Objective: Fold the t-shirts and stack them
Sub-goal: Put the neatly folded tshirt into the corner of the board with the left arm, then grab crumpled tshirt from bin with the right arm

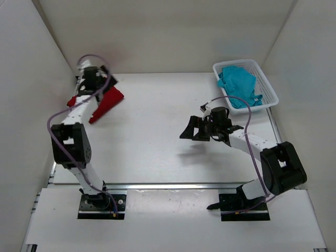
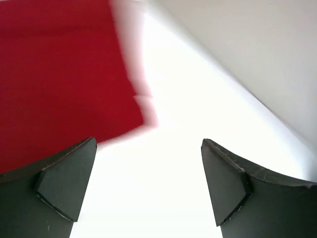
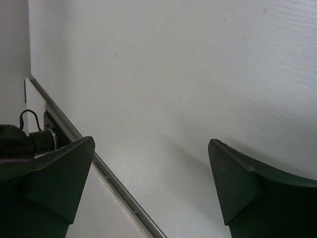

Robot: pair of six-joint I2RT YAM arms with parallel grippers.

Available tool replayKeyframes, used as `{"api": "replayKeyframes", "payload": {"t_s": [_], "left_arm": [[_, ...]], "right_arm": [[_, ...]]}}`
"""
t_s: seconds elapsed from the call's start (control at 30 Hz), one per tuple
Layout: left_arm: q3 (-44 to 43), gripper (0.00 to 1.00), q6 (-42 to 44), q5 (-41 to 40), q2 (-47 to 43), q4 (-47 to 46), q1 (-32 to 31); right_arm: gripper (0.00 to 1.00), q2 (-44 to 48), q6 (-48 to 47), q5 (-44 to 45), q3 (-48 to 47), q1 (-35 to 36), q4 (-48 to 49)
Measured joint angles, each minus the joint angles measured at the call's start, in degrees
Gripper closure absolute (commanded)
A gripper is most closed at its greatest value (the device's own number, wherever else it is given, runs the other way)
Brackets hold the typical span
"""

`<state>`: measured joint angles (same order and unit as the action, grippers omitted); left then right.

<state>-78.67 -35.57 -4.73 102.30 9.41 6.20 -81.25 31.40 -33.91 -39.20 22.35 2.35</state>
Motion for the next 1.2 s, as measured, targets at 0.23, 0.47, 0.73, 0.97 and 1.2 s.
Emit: {"api": "replayKeyframes", "payload": {"t_s": [0.23, 0.47, 0.73, 0.97, 1.2], "left_arm": [[12.61, 0.01, 2.25, 24.94, -16.57, -18.34, -19.5], [23.43, 0.01, -3.76, 31.52, -18.25, -27.8, -20.76], [24.06, 0.01, -7.82, 23.76, -22.47, -27.93, -33.64], [30.47, 0.01, -9.03, 15.74, -29.11, -30.77, -39.5], [34.58, 0.01, -9.18, 6.1, -34.8, -34.8, -41.68]], "right_arm": [[0.01, -4.46, -1.44, -0.39, -13.35, 1.29, -4.09], [0.01, -4.22, 1.81, 6.67, -14.58, 2.82, -1.88], [0.01, -3.28, 7.63, 23.98, -15.54, 13.27, 11.93], [0.01, 1.33, 16.33, 36.13, -2.23, 14.01, 21.68], [0.01, 2.16, 20.17, 39.17, -4.52, 14.01, 22.84]]}}
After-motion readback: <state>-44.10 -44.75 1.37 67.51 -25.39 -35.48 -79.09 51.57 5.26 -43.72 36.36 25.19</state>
